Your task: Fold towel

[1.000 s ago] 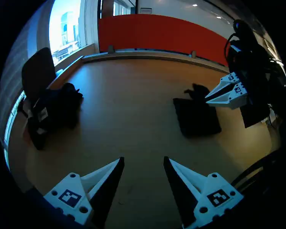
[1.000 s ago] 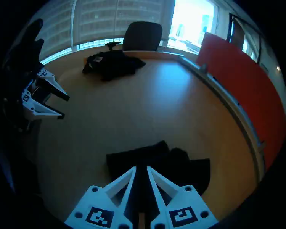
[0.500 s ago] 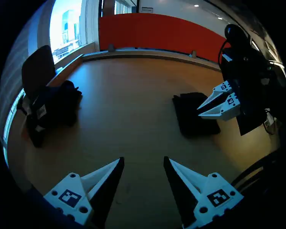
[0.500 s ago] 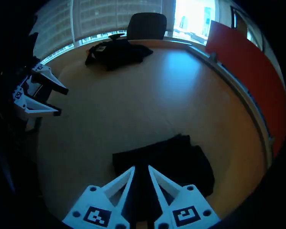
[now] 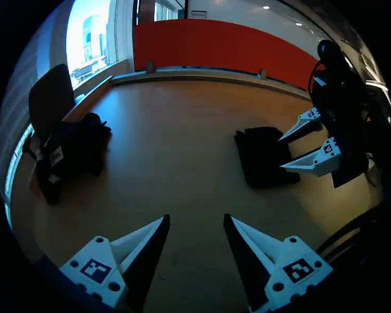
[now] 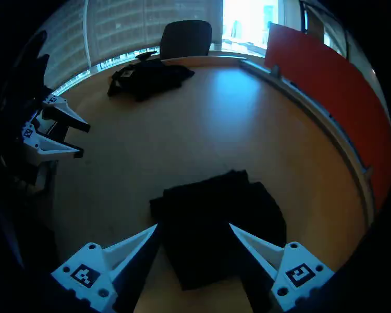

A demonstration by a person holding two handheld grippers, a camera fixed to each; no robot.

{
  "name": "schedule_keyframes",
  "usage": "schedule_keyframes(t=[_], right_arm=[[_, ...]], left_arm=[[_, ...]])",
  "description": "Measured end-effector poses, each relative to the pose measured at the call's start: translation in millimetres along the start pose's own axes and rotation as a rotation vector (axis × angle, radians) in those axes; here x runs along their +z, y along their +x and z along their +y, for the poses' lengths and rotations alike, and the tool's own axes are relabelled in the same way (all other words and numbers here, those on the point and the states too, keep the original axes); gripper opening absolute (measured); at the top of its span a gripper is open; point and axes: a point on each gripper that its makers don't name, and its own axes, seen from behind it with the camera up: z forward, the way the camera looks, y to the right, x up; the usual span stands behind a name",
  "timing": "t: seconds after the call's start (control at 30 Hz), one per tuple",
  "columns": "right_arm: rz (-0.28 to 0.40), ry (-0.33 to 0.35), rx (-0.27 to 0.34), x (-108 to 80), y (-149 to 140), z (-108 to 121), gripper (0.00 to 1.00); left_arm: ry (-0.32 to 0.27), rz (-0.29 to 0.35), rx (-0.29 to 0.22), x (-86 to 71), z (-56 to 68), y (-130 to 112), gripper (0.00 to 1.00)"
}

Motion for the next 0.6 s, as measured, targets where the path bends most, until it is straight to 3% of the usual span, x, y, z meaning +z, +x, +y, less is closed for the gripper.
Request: schedule_keyframes(t=[0.6], right_arm=[[-0.031, -0.061, 0.079, -21.5, -43.7, 1.0, 0.86]], left_arm=[[-0.013, 0.003, 0.017, -1.0, 5.4, 0.0, 0.75]])
